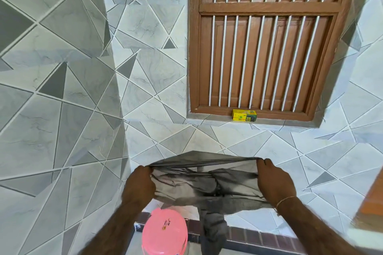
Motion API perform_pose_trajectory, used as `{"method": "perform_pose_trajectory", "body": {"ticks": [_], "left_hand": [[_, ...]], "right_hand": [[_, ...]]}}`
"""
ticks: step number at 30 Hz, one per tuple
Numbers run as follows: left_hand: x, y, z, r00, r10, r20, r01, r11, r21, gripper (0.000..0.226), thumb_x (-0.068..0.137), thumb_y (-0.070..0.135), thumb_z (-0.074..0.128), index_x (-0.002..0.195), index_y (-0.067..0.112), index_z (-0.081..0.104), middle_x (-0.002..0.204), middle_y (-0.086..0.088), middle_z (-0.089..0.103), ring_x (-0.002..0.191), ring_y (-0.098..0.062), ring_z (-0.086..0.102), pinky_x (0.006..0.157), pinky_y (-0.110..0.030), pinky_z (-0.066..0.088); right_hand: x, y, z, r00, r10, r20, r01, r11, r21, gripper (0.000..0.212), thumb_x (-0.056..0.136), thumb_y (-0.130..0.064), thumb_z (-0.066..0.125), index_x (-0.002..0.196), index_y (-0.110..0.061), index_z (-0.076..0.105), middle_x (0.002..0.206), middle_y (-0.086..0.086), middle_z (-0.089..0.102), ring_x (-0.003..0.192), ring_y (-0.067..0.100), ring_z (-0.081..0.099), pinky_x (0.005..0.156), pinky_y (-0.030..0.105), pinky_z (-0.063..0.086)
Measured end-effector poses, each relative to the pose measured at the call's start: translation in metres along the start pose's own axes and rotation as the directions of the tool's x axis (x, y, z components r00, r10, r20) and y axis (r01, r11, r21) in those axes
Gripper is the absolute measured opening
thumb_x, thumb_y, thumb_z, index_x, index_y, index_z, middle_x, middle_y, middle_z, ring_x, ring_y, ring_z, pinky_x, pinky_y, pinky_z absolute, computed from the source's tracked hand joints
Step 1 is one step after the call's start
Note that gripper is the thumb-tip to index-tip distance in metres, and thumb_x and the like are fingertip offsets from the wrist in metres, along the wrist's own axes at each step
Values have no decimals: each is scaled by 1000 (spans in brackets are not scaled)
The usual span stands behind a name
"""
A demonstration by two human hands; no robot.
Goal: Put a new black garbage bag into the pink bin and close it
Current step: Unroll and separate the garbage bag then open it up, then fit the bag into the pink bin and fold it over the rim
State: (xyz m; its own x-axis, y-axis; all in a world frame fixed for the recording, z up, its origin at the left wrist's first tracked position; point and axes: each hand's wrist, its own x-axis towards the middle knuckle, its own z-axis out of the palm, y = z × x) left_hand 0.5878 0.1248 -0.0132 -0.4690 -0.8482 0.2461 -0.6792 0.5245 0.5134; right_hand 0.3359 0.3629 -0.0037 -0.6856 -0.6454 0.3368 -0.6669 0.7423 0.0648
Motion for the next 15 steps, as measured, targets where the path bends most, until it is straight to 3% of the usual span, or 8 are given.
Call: {"method": "perform_pose_trajectory", "body": {"ticks": [2,4,5,7,9,11,13,15], "left_hand": [[1,12,1,973,-219,-77,172,902,-397,19,88,9,53,98,7,69,99,-17,69,100,-38,63,81,-36,45],[3,21,1,905,-424,-41,250,605,-756,8,78,15,65,85,12,66,86,-11,69,92,-40,65,80,-39,51],[7,20,6,884,-467,15,244,436,-866,22,68,17,72,89,14,65,89,-10,71,92,-41,67,82,-46,56],[10,17,11,890,-451,66,238,335,-912,50,58,6,77,104,13,59,99,-9,68,95,-40,66,83,-49,57],[10,13,11,948,-309,-77,152,651,-744,42,69,-10,64,107,7,58,100,-7,61,97,-36,61,79,-36,52],[15,-1,17,998,46,-44,-54,977,-205,30,79,-1,57,106,10,64,108,-6,63,99,-30,63,81,-34,51],[13,-5,15,981,109,161,-143,965,218,24,86,16,58,109,19,65,114,-3,68,102,-24,66,88,-34,54],[16,-5,14,981,46,188,-110,932,345,28,88,20,58,116,19,61,118,-3,67,109,-24,64,93,-36,53]], "right_hand": [[2,-7,3,997,12,-70,-7,997,77,30,95,-25,43,121,-14,52,103,9,61,79,35,69,59,37,48],[3,-11,5,997,15,-81,-7,996,94,36,95,-18,40,130,-16,46,103,9,60,80,36,68,58,36,43],[3,-13,5,998,11,-67,-5,996,87,44,92,-12,39,135,-19,39,105,9,59,82,35,68,60,36,44],[3,-15,3,1000,18,-25,-17,998,59,52,90,-8,39,139,-25,31,109,9,55,85,34,68,65,36,48],[3,-12,2,999,34,41,-35,999,14,47,88,-7,42,132,-22,37,112,9,52,87,33,68,67,36,48],[4,-3,6,990,50,134,-40,997,-71,36,89,-10,45,124,-18,47,118,9,52,96,31,67,76,38,51],[7,5,15,969,103,223,-90,994,-68,34,89,-17,48,122,-15,53,122,9,57,108,30,64,89,38,51],[14,8,23,926,211,313,-261,957,125,38,90,-23,48,125,-10,52,127,15,60,116,33,60,95,36,47]]}}
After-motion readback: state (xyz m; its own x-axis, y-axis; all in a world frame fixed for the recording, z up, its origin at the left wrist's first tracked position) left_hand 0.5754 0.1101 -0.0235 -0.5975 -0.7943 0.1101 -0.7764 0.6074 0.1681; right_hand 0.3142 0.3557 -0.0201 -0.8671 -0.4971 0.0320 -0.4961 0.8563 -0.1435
